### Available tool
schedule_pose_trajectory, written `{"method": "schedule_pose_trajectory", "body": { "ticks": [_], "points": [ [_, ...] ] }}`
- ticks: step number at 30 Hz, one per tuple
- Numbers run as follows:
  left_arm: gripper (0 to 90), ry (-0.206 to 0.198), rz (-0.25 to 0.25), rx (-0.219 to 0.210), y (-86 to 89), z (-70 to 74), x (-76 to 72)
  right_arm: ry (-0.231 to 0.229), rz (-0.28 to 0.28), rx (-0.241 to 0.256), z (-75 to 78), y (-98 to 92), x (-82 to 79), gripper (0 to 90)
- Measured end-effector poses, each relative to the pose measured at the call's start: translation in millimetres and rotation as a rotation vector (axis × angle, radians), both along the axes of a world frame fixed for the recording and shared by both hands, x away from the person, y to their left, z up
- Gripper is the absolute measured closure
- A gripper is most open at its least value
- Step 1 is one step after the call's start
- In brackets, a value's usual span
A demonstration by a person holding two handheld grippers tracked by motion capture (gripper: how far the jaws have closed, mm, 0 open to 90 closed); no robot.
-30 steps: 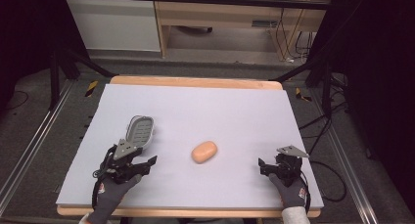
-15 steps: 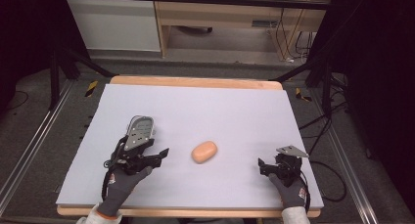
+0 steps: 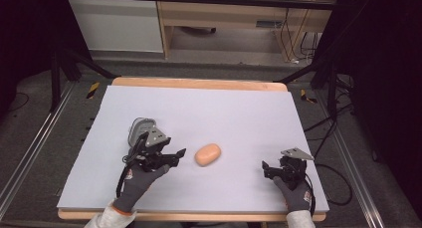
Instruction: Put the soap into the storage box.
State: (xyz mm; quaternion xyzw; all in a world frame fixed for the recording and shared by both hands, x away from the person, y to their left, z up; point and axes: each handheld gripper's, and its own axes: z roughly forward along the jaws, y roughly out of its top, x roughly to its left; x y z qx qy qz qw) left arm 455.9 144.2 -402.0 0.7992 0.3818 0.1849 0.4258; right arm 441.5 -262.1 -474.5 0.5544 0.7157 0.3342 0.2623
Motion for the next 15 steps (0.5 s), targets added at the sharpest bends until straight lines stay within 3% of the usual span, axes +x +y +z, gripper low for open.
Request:
{"method": "schedule_pose_trajectory", "body": {
  "ticks": [15],
  "points": [
    [29.7, 0.039, -0.051, 0.051, -36.8, -9.9, 15.3, -0.005, 0.011, 0.009, 1.1, 0.1, 0.3, 6.0]
  ]
}}
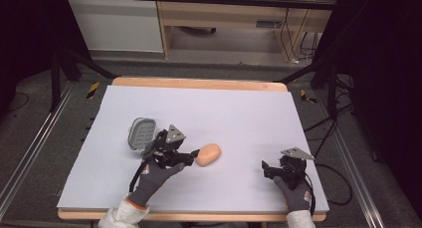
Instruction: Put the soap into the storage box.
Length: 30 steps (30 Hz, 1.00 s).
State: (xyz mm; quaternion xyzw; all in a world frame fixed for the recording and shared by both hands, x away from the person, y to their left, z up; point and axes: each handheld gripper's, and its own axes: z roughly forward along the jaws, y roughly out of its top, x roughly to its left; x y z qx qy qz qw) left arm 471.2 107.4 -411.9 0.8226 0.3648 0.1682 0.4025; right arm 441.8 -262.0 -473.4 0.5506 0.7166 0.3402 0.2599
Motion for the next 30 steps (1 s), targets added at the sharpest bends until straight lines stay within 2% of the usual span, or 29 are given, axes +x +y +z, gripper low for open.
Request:
{"method": "schedule_pose_trajectory", "body": {
  "ticks": [30],
  "points": [
    [25.9, 0.069, -0.064, 0.112, -51.5, -28.7, 21.3, 0.013, 0.004, 0.005, 0.2, 1.4, 0.9, 5.9]
  ]
}}
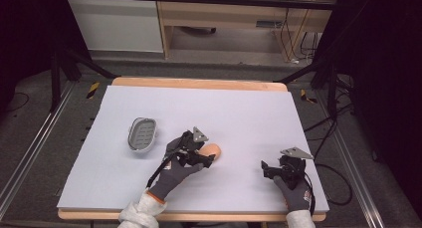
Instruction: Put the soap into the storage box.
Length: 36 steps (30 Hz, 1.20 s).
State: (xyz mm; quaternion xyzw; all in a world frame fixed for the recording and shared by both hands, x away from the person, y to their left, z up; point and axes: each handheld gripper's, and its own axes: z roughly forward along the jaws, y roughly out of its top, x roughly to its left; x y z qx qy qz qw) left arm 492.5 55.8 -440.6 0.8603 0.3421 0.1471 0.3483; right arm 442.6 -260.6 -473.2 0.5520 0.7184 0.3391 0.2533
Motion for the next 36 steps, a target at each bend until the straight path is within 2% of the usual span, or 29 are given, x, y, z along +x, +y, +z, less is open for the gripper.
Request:
{"method": "schedule_pose_trajectory", "body": {
  "ticks": [18, 36],
  "points": [
    [26.3, 0.030, -0.001, 0.067, -13.5, -19.5, 10.9, 0.005, 0.002, 0.002, -0.3, 0.7, 0.1, 5.7],
    [28.4, 0.072, -0.018, 0.070, -15.8, -29.1, 18.2, 0.007, 0.006, 0.000, -1.0, 0.8, 0.8, 5.5]
  ]
}}
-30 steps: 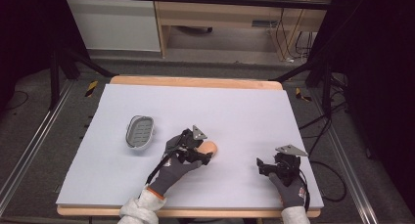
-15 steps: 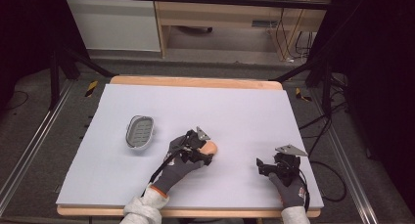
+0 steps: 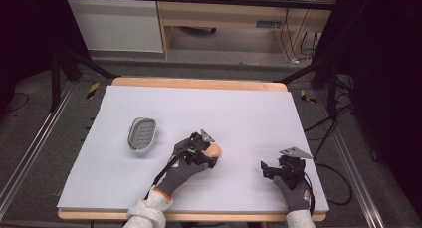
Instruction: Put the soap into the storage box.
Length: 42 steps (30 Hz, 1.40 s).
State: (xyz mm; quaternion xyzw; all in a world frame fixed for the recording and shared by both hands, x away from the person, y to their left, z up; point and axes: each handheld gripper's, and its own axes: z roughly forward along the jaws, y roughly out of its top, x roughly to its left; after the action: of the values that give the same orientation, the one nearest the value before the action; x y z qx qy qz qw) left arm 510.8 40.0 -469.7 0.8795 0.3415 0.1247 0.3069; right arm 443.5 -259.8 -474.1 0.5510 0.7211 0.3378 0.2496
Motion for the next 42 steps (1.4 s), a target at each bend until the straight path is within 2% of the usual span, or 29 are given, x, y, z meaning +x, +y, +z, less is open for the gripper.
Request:
{"method": "schedule_pose_trajectory", "body": {
  "ticks": [2, 17, 21, 25, 30, 36, 42],
  "points": [
    [28.4, 0.004, -0.001, 0.012, -0.5, -1.5, 0.7, 0.001, 0.001, 0.001, 0.0, 0.1, 0.0, 5.5],
    [30.9, 0.007, -0.001, 0.022, -1.2, 0.0, 0.4, 0.003, -0.003, 0.002, 0.3, -0.1, 0.0, 5.4],
    [31.1, 0.019, -0.007, 0.012, 0.4, 2.3, -0.8, 0.003, -0.005, 0.003, 0.3, -0.1, -0.1, 5.4],
    [31.2, 0.008, -0.004, -0.009, 3.3, 8.5, -4.3, 0.004, -0.005, 0.002, 0.4, -0.2, -0.2, 5.4],
    [31.2, -0.003, -0.007, -0.023, 10.8, 19.1, -9.9, 0.004, -0.005, 0.002, 0.4, -0.2, -0.3, 5.4],
    [31.3, -0.019, 0.016, -0.051, 23.4, 29.1, -14.4, 0.002, -0.007, -0.002, 0.5, -0.6, -0.1, 5.3],
    [31.3, -0.032, 0.032, -0.061, 40.0, 36.5, -18.8, 0.004, -0.007, 0.000, 0.3, -0.6, 0.0, 5.3]
  ]
}}
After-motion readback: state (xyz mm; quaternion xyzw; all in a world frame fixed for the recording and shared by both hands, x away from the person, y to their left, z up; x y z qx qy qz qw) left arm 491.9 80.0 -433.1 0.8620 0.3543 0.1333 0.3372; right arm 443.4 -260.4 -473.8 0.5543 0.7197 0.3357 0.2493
